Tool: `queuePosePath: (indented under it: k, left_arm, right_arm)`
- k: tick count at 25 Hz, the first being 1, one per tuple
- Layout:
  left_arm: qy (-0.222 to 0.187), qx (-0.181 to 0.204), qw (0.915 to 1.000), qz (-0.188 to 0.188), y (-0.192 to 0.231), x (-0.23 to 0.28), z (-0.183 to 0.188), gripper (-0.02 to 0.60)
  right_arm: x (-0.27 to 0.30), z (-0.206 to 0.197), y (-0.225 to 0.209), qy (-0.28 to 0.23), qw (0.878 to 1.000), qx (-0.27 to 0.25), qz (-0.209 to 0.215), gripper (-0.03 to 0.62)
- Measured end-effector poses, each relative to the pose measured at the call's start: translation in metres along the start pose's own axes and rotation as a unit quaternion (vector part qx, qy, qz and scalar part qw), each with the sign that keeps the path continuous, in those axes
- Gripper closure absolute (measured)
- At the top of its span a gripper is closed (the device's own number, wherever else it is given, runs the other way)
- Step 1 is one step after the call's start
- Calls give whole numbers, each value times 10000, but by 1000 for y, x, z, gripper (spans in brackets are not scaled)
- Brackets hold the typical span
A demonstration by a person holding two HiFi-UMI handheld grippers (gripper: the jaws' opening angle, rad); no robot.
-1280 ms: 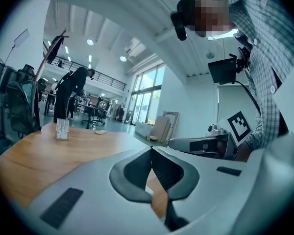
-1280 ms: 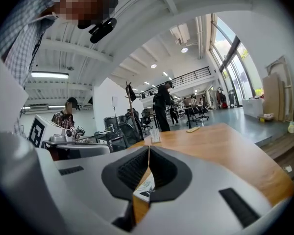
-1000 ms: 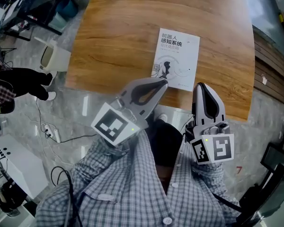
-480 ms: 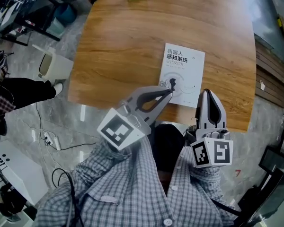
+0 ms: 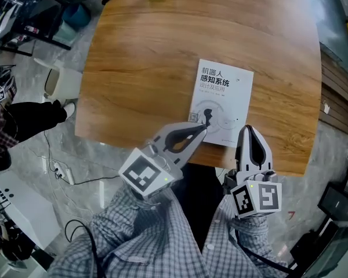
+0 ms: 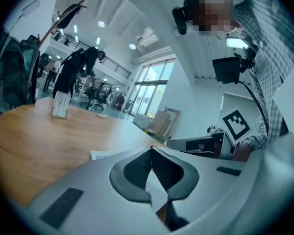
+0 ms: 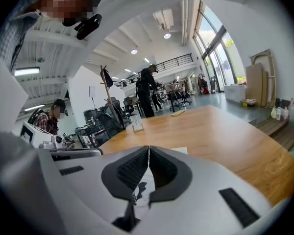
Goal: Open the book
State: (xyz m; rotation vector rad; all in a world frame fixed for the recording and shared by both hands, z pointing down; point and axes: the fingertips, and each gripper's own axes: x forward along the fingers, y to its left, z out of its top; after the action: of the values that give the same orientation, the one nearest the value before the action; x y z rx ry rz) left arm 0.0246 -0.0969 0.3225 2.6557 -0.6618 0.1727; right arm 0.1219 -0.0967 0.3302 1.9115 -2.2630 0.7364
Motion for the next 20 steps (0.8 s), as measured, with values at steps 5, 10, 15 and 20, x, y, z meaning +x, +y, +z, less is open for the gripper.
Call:
queuePosePath:
  k: [5, 10, 15, 20]
  left_arm:
    - [-122, -807, 9958, 405, 21, 20, -34, 578]
    - [77, -752, 9960, 472, 28, 38, -63, 578]
    - [24, -826, 9948, 598, 31, 49, -79, 578]
    - [210, -580, 9963, 602, 24, 61, -91, 578]
  right_arm:
    - [20, -26, -21, 293, 9994, -87, 162, 574]
    - [30, -61, -51, 726, 9962, -453, -175, 574]
    - [29, -102, -77, 1499, 9864, -517, -437, 572]
    - [35, -125, -86, 2051, 9785, -152, -143, 478]
